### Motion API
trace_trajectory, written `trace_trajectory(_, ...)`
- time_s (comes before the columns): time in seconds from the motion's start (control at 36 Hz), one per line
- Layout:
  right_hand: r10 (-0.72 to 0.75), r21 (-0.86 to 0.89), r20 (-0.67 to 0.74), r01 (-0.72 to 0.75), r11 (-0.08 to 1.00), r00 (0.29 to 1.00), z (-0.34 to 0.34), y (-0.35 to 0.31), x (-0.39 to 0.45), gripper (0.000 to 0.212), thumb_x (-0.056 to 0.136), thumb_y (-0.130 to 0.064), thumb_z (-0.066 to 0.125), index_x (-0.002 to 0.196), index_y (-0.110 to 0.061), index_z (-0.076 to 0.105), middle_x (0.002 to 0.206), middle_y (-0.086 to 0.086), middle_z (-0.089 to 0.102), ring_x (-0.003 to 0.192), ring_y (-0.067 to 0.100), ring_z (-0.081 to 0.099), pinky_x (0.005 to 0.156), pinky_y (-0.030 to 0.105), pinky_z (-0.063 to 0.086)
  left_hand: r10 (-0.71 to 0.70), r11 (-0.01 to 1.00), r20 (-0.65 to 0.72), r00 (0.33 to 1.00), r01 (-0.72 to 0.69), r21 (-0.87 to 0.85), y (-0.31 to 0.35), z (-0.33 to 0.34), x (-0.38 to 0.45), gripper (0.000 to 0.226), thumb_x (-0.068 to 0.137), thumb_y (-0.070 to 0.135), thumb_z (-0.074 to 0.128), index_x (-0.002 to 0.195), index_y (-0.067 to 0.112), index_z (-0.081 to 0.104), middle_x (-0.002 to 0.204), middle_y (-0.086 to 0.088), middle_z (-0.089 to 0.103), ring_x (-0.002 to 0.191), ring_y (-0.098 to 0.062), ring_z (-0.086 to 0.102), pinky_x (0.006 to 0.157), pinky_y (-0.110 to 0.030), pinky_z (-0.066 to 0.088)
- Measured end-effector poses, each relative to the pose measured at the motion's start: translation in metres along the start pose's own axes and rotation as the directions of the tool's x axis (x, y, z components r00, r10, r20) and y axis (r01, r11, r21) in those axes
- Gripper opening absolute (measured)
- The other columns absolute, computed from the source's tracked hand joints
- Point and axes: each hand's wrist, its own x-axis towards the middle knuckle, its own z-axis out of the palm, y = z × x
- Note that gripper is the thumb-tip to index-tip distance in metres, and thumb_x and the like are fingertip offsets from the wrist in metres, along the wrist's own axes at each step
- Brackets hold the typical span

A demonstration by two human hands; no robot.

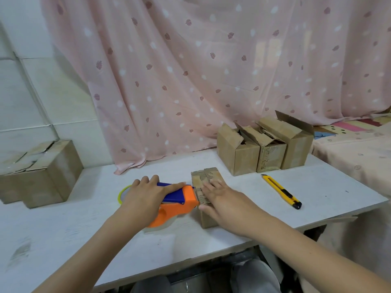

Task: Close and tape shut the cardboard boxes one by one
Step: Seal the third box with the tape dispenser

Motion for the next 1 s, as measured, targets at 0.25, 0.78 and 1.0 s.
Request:
trace_trajectory(0.25,-0.028,-0.079,-0.047,0.024,0.997,0.999,0.009,0.005,0.012,0.090,0.091,-0.067,-0.005,0.159,-0.009,0.007,0.168,0.007,0.003,0.154,0.018,-0.002,0.110,0.022,-0.011,0.036,0.999,-0.040,0.999,-0.035,0.017,-0.001,0.004,0.001,0.081,0.098,0.024,0.046,0.149,0.058,-0.007,0.120,-0.003,0.045,0.107,-0.025,0.047,0.086,-0.034,0.036)
trace_trajectory(0.78,0.013,-0.277,-0.259,-0.087,0.957,0.966,0.038,0.006,0.013,0.079,0.106,-0.048,0.005,0.121,-0.010,0.072,0.124,0.007,0.070,0.113,0.019,0.068,0.099,0.031,0.037,0.036,0.997,-0.251,0.967,-0.052,-0.057,-0.031,0.030,-0.023,0.113,0.057,0.021,0.086,0.150,0.047,0.029,0.078,0.001,0.050,0.062,-0.017,0.040,0.059,-0.028,0.031)
trace_trajectory(1.0,0.061,-0.267,-0.184,-0.109,0.958,0.981,0.038,0.003,0.012,0.073,0.103,-0.050,0.015,0.121,-0.008,0.072,0.124,0.008,0.070,0.114,0.020,0.068,0.100,0.033,0.037,-0.013,0.997,-0.250,0.968,-0.006,-0.073,-0.041,0.027,-0.036,0.105,0.059,0.020,0.084,0.149,0.046,0.036,0.079,0.000,0.051,0.062,-0.018,0.044,0.061,-0.030,0.037)
